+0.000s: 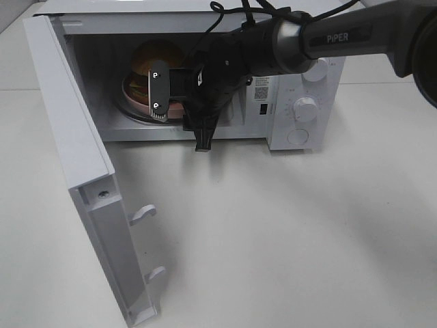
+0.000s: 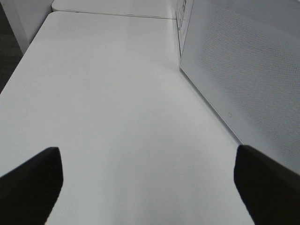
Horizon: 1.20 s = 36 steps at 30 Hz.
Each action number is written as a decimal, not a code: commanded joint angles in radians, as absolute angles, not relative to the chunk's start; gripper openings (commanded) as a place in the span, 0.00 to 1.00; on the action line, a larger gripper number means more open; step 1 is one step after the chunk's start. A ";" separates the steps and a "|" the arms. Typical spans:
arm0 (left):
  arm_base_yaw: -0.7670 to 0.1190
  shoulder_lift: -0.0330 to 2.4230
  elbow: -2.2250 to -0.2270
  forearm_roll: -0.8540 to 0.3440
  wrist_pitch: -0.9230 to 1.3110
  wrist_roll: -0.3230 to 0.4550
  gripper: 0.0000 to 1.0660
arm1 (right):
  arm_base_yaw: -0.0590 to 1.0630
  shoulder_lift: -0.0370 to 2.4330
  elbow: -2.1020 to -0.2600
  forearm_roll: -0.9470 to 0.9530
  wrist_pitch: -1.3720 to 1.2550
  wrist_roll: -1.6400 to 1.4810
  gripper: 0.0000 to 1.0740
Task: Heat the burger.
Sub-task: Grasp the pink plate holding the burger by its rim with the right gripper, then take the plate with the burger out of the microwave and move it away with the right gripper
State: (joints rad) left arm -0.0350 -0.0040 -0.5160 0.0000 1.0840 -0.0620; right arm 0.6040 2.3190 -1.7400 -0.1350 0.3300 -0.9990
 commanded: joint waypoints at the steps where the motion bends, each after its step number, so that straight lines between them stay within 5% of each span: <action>1: -0.032 -0.018 -0.516 -0.010 1.067 -0.062 0.85 | 0.602 2.322 -1.746 -0.112 0.351 -0.994 0.19; 6: -0.032 -0.018 -0.516 -0.010 1.067 -0.062 0.85 | 0.602 2.314 -1.746 -0.108 0.362 -0.994 0.00; 36: -0.032 -0.018 -0.516 -0.010 1.067 -0.062 0.85 | 0.605 2.189 -1.725 -0.030 0.574 -1.285 0.00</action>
